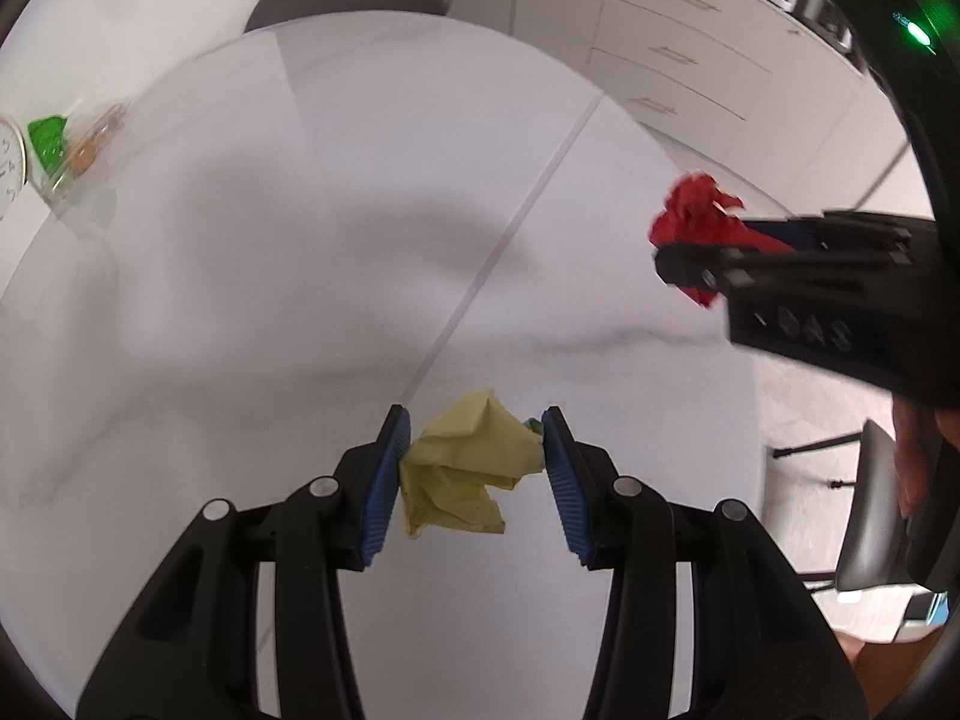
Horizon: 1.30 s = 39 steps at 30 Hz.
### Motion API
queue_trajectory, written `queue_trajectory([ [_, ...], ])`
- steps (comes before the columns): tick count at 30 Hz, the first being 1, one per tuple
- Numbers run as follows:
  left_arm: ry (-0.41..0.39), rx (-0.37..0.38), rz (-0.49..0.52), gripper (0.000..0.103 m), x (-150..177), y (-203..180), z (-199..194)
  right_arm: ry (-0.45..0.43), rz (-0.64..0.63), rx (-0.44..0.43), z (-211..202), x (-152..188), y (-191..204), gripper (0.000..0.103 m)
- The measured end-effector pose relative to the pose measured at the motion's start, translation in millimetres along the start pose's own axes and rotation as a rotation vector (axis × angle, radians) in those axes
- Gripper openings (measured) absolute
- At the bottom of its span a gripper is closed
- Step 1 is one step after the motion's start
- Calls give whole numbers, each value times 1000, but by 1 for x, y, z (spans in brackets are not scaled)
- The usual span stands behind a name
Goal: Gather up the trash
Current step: 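Hold the yellow paper with the left tool while the right tool grasps the red paper, then drop the red and yellow papers into the bin with both tools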
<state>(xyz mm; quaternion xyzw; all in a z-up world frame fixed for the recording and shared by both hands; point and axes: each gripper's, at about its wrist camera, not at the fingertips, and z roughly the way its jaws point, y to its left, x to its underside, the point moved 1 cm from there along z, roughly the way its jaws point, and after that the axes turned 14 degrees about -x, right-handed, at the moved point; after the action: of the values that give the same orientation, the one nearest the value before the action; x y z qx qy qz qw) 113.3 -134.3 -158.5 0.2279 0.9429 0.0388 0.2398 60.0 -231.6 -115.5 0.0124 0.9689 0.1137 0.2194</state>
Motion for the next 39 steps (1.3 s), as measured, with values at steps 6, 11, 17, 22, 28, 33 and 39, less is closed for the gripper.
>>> queue_trajectory([
  [6,-36,83,108,45,29,-38,-43,-9,84,21,-54,87,-7,44],
  [11,-42,167,218,45,54,-75,-68,5,209,47,-78,171,-15,45],
  [17,-54,220,345,45,80,-117,-90,53,392,63,-69,252,-32,46],
  [22,-76,239,404,45,94,-136,-105,95,479,72,-48,283,-47,63],
  [28,-85,250,455,45,107,-149,-119,77,555,119,-63,306,-60,93],
  [33,-86,265,489,45,115,-165,-124,57,591,176,-85,321,-68,97],
  [39,-76,307,552,52,126,-186,-128,20,633,214,-108,342,-81,100],
])
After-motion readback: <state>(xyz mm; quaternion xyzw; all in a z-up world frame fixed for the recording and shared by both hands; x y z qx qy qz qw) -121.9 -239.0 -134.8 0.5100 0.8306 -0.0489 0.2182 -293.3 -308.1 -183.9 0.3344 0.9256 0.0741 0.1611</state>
